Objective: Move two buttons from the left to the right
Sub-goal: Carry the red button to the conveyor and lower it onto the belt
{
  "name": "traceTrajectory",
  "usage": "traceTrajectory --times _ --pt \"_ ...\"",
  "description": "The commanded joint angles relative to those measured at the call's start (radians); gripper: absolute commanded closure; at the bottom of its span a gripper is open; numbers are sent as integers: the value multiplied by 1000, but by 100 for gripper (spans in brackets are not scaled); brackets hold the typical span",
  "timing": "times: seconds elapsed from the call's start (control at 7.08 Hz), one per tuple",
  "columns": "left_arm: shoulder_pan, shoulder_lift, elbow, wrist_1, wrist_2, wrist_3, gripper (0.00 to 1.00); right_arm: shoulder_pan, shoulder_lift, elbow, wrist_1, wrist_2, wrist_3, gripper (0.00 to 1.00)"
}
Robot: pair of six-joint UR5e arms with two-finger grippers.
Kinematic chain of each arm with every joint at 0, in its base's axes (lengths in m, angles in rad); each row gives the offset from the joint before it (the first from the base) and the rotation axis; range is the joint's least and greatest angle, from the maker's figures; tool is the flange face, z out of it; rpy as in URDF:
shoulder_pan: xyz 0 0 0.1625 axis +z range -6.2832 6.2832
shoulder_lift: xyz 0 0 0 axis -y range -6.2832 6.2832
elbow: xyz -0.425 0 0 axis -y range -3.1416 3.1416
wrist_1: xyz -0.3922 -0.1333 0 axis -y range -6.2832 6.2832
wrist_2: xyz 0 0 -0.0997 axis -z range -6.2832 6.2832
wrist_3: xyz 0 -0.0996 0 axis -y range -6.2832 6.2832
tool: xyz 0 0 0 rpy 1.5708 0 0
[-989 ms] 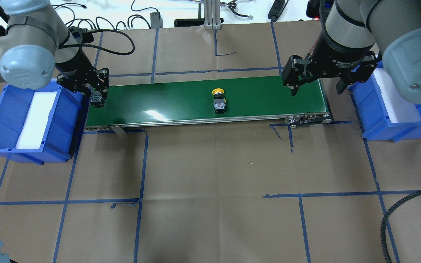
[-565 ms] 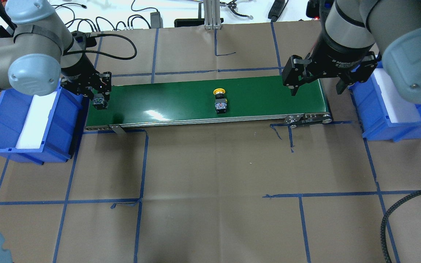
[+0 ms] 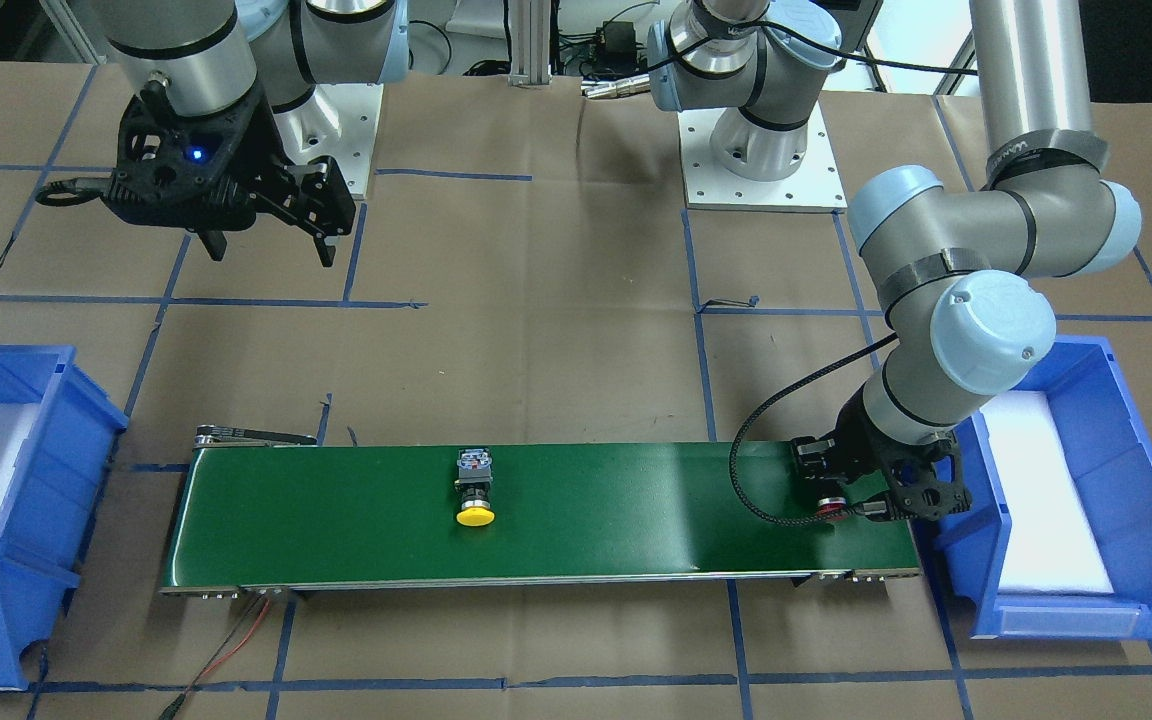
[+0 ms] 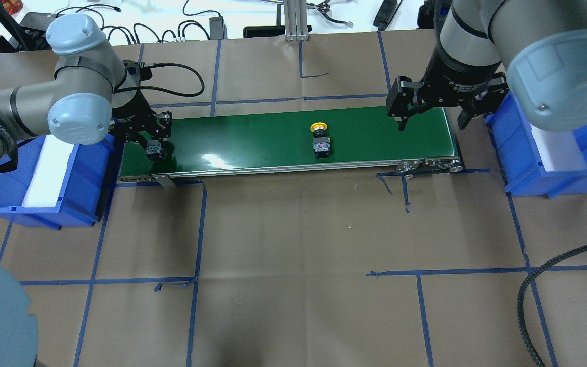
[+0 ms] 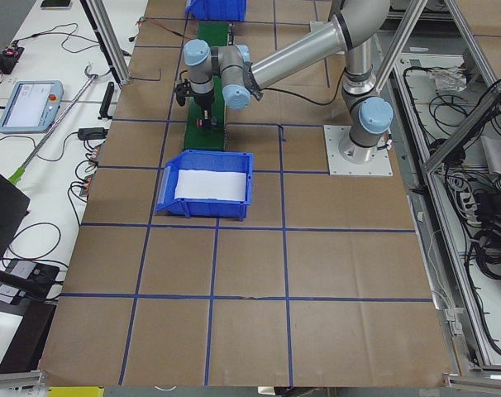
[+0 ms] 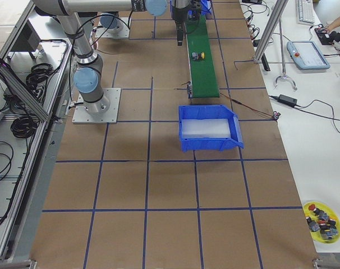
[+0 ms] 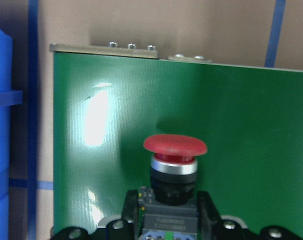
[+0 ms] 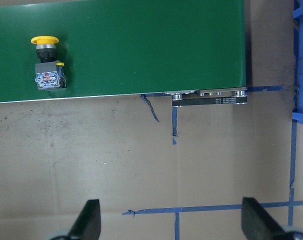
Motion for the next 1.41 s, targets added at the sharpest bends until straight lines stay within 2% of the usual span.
traceTrajectory --times 0.0,0.14,0.28,0.42,0.71,0.85,1.27 --pt "-3 1 -7 19 0 3 99 0 74 -1 -153 -5 2 0" --pt "-3 1 -9 19 0 4 94 0 109 -1 -181 -6 2 0" --pt "-3 3 -9 20 -1 4 16 -1 143 -1 -205 -8 -3 0" --pt "-3 3 -8 22 -1 4 1 -3 175 -3 -246 -15 -8 0" --pt "-2 30 24 5 0 6 0 -1 185 -3 -309 -12 0 0" --pt "0 52 35 -4 -1 6 0 -1 206 -1 -305 -17 -1 0" --pt "-12 134 138 -237 -33 4 0 -1 228 -1 -310 -11 5 0"
